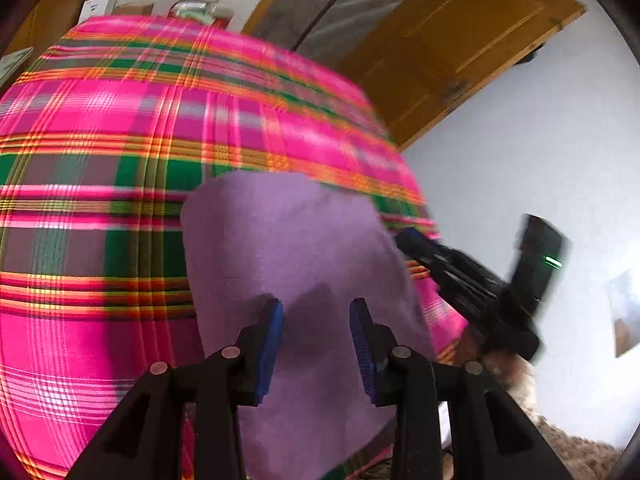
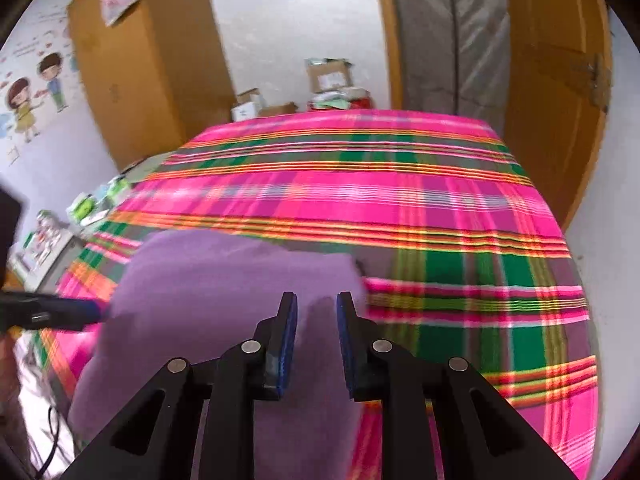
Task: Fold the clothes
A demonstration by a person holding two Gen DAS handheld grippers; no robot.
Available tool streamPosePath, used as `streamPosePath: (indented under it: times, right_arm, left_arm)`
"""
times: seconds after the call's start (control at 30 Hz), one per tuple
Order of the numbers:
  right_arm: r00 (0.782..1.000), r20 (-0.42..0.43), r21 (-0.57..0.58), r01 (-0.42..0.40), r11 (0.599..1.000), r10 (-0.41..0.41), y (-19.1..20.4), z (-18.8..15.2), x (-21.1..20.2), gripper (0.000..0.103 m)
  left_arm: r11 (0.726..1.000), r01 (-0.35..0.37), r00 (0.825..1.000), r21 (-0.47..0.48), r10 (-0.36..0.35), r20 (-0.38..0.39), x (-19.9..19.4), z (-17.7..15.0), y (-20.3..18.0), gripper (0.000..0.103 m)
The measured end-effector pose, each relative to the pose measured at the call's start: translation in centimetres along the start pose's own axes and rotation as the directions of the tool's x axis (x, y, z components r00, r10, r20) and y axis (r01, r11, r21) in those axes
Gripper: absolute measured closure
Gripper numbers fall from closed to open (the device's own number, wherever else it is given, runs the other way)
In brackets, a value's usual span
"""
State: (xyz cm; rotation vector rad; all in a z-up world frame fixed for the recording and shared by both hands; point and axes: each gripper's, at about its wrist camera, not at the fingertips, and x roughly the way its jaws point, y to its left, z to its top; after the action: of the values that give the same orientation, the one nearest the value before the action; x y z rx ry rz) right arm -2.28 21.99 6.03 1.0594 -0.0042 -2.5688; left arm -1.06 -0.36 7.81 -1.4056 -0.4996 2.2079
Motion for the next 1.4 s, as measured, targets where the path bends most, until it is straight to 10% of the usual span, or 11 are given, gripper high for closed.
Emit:
streamPosePath:
  times: [0.8, 1.4]
  right_arm:
    - [0.998, -0.06, -0.052, 0.012, 0.999, -0.015, 1.2, -2.8, 2.0, 0.08]
    - [0.971, -0.118, 0.274, -0.172, 0.946, 0.21, -6.3, -4.6, -0.2, 0.05]
  left_arm:
    - [0.999, -0.03, 0.999, 0.022, 0.029, 0.027, 0.5, -0.8, 2.2, 0.085]
    - [0.987, 0.106, 0.994, -0.119, -0.11, -0.029, -1.0, -1.4, 5.4, 0.057]
